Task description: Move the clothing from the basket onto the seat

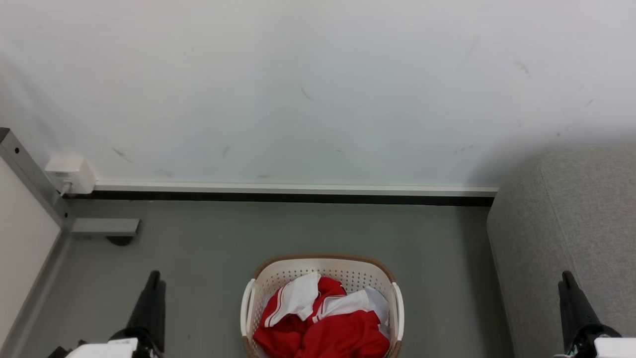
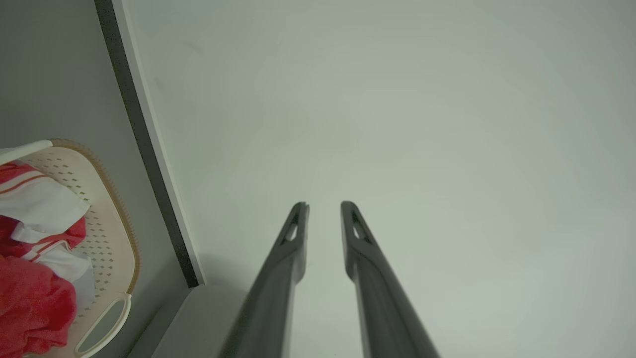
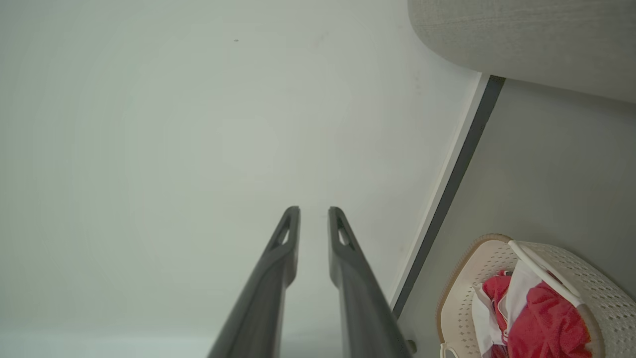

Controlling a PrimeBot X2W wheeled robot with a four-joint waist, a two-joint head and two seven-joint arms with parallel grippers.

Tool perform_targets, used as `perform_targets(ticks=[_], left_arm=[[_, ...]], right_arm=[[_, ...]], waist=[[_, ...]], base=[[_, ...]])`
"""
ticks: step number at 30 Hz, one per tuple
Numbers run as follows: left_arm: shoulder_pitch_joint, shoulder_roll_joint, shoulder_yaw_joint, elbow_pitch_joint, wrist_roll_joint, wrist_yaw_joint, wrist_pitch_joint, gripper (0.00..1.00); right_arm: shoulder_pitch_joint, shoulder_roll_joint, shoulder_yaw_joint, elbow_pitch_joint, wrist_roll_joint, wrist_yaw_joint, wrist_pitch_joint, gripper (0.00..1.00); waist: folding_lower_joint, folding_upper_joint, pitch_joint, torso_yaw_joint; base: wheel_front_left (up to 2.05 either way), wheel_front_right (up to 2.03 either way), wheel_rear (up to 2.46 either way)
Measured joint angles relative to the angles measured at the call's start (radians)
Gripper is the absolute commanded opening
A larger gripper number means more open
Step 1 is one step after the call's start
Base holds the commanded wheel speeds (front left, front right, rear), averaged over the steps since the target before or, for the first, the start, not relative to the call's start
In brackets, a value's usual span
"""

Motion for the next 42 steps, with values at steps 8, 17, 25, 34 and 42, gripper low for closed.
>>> perform_targets(ticks=[8,17,25,34,42], left_arm=[[0.031,-0.007,-0.024,0.028,0.008,0.001,-0.024,1.0],[0.031,-0.006,-0.048,0.018,0.088,0.008,-0.068,1.0],[0.038,-0.006,-0.064,-0.008,0.206,0.029,-0.099,1.0],[0.045,-0.006,-0.094,-0.033,0.392,0.054,-0.136,1.0],[0.049,-0.005,-0.117,-0.044,0.579,0.071,-0.165,1.0]], right_arm=[[0.039,0.013,0.012,0.015,-0.007,0.0,-0.021,1.0],[0.051,-0.006,0.039,-0.02,-0.127,0.0,-0.068,1.0],[0.061,-0.018,0.053,-0.068,-0.299,0.0,-0.101,1.0],[0.077,-0.049,0.081,-0.109,-0.509,0.0,-0.137,1.0],[0.087,-0.077,0.104,-0.117,-0.683,0.0,-0.165,1.0]], waist=[[0.0,0.0,0.0,0.0],[0.0,0.0,0.001,0.001],[0.0,0.0,0.002,0.004],[0.0,0.0,0.002,0.006],[0.0,0.0,0.001,0.009]], base=[[0.0,0.0,0.0],[0.0,0.0,0.0],[0.0,0.0,0.0],[0.0,0.0,0.0],[0.0,0.0,0.0]])
